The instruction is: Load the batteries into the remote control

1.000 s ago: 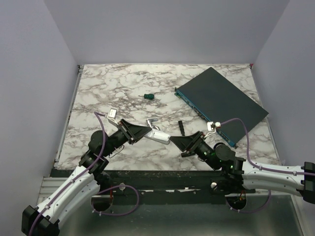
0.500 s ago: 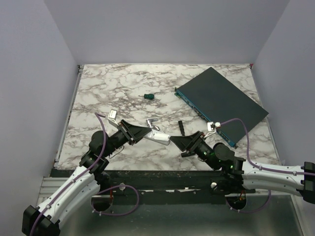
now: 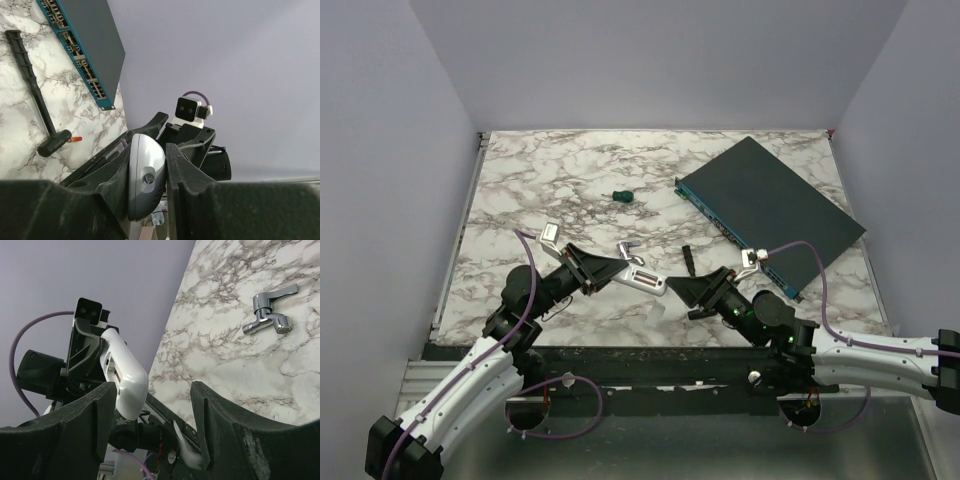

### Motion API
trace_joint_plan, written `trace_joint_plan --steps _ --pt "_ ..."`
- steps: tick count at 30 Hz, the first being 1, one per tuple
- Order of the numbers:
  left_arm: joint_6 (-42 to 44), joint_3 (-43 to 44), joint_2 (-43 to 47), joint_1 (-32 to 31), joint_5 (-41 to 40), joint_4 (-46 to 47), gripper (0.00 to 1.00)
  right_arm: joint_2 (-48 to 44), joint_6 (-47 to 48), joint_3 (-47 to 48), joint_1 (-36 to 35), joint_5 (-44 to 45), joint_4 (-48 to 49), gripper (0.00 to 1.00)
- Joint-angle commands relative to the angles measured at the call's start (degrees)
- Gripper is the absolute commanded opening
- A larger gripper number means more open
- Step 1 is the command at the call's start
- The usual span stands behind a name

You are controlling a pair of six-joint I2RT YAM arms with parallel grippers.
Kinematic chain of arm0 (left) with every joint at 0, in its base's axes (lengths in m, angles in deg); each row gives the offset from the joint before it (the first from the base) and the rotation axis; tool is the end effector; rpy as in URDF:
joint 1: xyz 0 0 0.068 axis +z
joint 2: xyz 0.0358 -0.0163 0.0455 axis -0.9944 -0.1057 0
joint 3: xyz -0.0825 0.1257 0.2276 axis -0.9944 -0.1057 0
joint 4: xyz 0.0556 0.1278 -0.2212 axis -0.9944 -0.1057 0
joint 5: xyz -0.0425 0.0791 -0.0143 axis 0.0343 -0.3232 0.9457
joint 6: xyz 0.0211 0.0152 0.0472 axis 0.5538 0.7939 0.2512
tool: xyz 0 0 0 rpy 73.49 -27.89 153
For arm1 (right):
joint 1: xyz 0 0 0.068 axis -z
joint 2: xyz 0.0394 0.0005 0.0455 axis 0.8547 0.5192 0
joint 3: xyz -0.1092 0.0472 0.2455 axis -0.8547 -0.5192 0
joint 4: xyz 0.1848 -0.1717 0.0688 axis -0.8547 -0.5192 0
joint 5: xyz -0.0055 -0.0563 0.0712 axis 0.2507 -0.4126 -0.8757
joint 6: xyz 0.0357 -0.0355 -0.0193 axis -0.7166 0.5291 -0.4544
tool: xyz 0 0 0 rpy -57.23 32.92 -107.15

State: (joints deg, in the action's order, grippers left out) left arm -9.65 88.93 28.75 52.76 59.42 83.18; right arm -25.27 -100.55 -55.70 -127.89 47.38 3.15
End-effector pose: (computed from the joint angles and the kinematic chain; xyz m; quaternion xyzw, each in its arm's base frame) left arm 0.1245 -0.0895 0.2478 -0.1871 0.6704 -0.6600 0.2827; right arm 0.0784 0.1597 0.2334 0.1087 0.6898 0.5521 0.4555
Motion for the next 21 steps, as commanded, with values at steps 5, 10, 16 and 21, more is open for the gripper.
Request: trace_joint_plan --steps 5,10,16,21 --pt "-1.40 -0.85 0.18 0.33 1.07 2.68 0.00 -0.64 -0.82 -0.75 0.05 2.55 -1.39 0.68" --pt "0.62 -0.36 0.62 1.53 0.63 0.14 0.00 -1.22 -0.55 -0.75 0.08 3.08 -2.82 0.69" --pt "5.92 2.86 2.56 3.21 -0.71 -8.92 0.00 -1.92 0.70 0.10 0.04 3.30 -7.69 0.68" --pt "10.13 5.47 5.50 7.38 -0.28 -16.12 0.00 -0.87 4.17 1.72 0.05 1.11 -13.07 0.68"
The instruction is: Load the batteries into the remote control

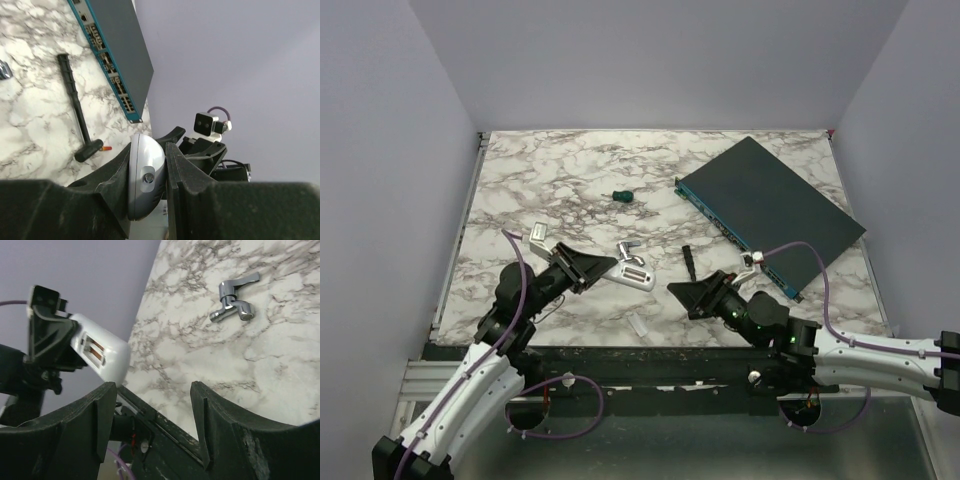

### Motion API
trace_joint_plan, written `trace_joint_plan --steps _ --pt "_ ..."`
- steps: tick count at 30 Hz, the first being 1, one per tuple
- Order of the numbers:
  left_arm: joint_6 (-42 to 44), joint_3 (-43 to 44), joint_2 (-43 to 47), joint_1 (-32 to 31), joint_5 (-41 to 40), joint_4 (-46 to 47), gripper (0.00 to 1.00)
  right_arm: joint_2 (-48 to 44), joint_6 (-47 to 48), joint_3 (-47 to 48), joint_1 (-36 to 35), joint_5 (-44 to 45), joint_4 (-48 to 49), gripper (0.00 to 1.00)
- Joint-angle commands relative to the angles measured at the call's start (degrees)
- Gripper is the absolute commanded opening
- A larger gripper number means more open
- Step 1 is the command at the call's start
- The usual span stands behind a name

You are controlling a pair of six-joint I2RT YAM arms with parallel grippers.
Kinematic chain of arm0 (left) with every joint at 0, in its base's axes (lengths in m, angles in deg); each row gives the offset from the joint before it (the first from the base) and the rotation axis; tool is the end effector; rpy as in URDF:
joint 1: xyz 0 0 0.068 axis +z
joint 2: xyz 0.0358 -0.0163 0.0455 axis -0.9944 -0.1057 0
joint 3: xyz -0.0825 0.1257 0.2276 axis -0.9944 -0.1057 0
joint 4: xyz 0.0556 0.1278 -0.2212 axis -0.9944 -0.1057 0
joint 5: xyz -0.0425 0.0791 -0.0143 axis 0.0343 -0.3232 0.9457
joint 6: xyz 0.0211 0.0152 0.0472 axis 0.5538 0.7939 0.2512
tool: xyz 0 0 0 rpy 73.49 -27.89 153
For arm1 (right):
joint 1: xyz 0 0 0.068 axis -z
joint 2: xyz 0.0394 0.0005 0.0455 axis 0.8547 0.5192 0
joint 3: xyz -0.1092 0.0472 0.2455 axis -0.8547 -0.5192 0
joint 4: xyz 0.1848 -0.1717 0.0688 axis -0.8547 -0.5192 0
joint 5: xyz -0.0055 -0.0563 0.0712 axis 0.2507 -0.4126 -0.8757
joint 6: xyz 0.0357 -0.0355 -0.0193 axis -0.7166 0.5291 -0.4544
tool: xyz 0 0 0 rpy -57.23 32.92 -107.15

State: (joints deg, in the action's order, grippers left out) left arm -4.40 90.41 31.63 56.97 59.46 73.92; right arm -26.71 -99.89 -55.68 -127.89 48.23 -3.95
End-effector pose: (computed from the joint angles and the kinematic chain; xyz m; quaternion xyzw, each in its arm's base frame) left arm 0.1245 -0.0770 0.2462 -0.1983 0.6966 -0.6141 0.3136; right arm 0.0776 0.1563 0.2244 0.0982 0.7221 0.5118 0.4550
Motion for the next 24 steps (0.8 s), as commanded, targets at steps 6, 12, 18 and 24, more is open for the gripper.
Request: trace_joint_plan --steps 6,12,18,24 --pt "10.17 8.42 2.93 7.26 1.32 -14.54 0.00 10.93 6.61 7.23 0.04 -2.91 -12.90 0.66" --pt "15.27 11.84 3.00 10.18 3.01 -19.38 0.00 23.92 9.09 11.98 -0.87 -6.08 -13.79 0.64" --pt "21.74 14.64 5.14 11.71 3.21 -24.62 0.00 28.91 12.02 13.23 -1.99 -6.80 -14.62 0.64" --pt "26.90 14.30 7.91 11.76 2.70 -28.34 0.00 31.28 13.89 14.33 -3.66 -6.76 -17.07 0.64"
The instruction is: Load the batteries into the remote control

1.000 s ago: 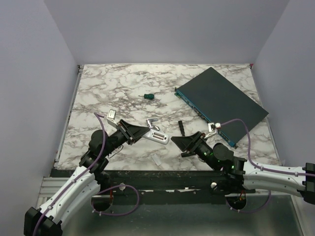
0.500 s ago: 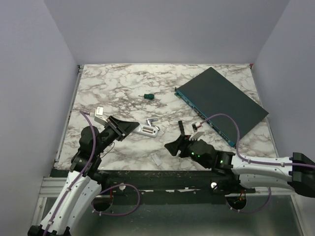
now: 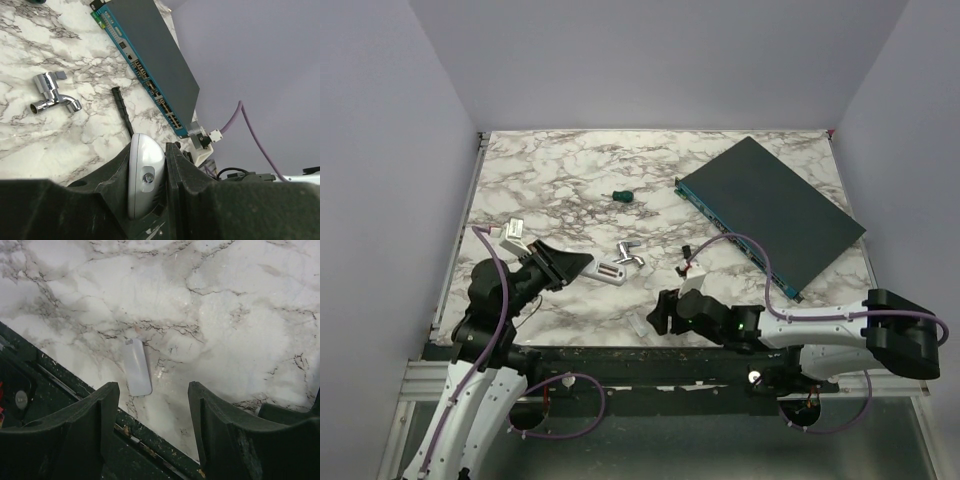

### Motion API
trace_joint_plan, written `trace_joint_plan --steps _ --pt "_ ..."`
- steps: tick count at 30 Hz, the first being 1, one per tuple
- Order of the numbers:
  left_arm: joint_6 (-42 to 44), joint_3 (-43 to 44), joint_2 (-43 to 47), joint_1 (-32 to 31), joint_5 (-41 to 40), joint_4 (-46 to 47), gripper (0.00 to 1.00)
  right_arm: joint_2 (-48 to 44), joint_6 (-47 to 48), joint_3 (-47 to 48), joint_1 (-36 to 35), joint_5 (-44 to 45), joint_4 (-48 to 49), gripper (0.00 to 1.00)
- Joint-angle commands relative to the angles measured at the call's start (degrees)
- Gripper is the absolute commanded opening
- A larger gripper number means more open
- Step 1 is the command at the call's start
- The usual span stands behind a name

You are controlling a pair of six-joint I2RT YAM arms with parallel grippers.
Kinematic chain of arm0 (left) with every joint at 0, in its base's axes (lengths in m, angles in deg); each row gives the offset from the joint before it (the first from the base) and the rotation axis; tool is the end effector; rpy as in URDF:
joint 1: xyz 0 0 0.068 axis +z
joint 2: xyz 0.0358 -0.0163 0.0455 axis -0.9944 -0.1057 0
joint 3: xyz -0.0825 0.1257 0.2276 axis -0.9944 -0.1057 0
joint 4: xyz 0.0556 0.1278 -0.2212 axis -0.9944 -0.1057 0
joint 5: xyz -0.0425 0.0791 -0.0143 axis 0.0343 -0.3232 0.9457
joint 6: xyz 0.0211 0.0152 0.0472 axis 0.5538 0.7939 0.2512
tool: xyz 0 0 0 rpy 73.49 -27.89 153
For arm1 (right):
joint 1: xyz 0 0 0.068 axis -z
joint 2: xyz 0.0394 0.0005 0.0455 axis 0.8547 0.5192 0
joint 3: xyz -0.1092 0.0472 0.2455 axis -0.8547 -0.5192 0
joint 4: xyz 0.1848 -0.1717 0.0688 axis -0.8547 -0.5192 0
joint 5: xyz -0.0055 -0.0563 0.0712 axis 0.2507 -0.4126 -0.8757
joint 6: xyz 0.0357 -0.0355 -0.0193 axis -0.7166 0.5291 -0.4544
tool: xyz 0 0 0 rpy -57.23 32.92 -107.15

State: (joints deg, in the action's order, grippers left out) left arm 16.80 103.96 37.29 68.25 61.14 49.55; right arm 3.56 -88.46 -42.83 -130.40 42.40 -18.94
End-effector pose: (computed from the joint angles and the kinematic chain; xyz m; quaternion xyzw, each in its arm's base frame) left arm 0.1069 -0.0437 0.2951 -0.1436 0.7385 -0.4945 0.4353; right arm 0.0889 0.2250 0.1728 -0.1036 0.8737 0.2892 0.3771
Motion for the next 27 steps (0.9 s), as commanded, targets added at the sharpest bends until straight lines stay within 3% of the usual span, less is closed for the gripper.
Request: trace_joint_plan --steps 1,11,20,27 --pt "6.37 0.41 2.91 0.47 0.40 -4.64 0.00 1.14 2.48 1.32 -1.11 -1.23 -1.97 0.64" --pt "9.15 0.53 5.75 0.49 -1.14 -8.48 0.00 7.57 4.49 2.55 -1.14 -5.65 1.22 0.71" --pt "8.43 1.24 5.69 0.57 0.04 -7.49 0.00 14.04 4.45 6.22 -1.16 -8.88 0.84 0.67" --pt "8.46 1.63 6.43 0.56 -0.93 -8.67 0.00 15.65 5.48 5.28 -1.18 -16.55 4.81 0.64"
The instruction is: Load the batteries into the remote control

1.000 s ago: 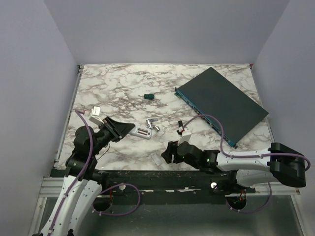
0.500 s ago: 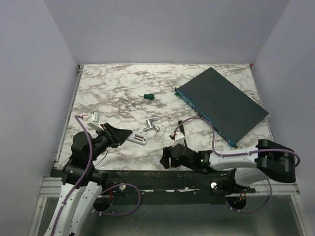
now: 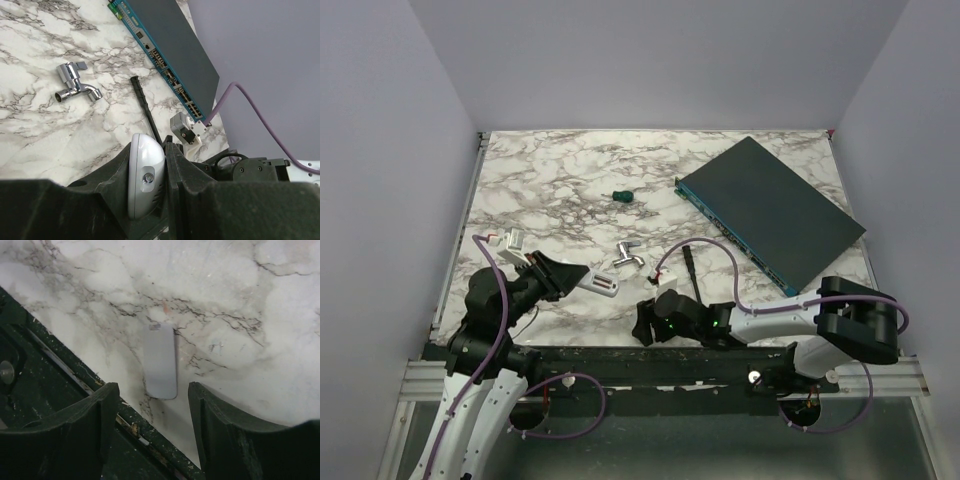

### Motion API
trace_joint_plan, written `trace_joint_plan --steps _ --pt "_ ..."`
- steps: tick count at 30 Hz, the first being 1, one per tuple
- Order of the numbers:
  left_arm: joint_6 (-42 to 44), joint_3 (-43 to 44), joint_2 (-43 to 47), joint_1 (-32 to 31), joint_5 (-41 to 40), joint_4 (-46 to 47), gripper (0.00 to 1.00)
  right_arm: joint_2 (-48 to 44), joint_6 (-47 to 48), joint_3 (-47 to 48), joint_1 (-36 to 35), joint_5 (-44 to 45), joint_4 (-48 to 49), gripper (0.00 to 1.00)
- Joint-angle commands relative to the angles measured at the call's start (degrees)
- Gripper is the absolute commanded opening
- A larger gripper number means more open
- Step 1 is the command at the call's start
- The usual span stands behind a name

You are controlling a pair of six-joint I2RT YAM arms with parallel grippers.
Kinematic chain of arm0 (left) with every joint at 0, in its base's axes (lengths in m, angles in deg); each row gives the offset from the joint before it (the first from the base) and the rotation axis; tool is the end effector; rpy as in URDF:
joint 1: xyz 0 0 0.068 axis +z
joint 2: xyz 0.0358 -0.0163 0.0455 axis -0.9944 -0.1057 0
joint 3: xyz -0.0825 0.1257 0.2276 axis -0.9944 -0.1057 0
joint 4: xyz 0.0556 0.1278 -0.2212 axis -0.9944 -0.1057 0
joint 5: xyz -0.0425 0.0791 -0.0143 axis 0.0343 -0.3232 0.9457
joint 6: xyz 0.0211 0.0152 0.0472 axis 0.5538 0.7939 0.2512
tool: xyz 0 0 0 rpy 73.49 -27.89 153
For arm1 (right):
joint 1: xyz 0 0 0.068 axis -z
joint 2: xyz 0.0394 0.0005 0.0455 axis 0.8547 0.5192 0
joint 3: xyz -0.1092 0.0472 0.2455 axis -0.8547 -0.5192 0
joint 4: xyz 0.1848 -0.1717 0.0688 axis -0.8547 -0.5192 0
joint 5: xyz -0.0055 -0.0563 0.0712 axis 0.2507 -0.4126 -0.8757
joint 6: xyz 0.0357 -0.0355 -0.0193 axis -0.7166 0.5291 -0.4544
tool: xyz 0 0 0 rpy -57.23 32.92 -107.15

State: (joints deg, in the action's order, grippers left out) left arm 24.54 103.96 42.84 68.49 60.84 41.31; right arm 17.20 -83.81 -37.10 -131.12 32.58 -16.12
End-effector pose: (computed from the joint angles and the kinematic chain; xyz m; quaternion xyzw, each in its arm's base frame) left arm 0.0881 -0.0378 0.2881 -0.1042 0.7595 -0.4546 0.4536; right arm 0.0918 0.2634 0.1477 -0.1936 0.8865 0.2874 0.3067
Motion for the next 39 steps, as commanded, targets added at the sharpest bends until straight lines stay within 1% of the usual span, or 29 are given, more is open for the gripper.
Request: trace_joint_plan --steps 1,6,10,13,17,26,29,35,39 --pt "0.71 1.75 0.93 0.32 -0.71 -0.58 0.00 2.19 0.80 -0.58 -0.49 -7.69 2.64 0.63" --pt "0.67 2.23 1.26 0.35 -0.84 -1.17 0.00 4.51 0.75 1.42 -0.70 -10.70 2.65 0.61" --pt "0.66 2.63 1.64 0.32 -1.13 -1.61 0.00 5.66 0.08 2.91 -1.78 -10.63 1.44 0.60" --pt "0.67 2.60 1.76 0.35 -1.32 -1.75 0.00 6.46 -0.41 2.91 -2.32 -10.68 2.64 0.60" --pt "0.80 2.93 1.68 0.32 -1.39 -2.03 0.00 8.56 -0.35 4.34 -2.58 -9.44 3.32 0.60" --pt "1.28 4.36 1.89 0.33 -1.85 -3.60 0.00 14.43 2.10 10.72 -2.64 -7.71 1.96 0.60" --pt "1.60 5.37 2.19 0.32 -2.35 -4.50 0.00 15.85 2.34 11.98 -2.62 -5.74 2.16 0.60" --pt "2.65 8.61 2.69 0.35 -5.08 -7.20 0.00 18.20 1.88 14.18 -2.66 -2.39 2.06 0.61" --pt "2.98 10.20 3.41 0.32 -9.62 -9.03 0.00 19.27 2.22 15.38 -2.64 -0.90 1.64 0.61"
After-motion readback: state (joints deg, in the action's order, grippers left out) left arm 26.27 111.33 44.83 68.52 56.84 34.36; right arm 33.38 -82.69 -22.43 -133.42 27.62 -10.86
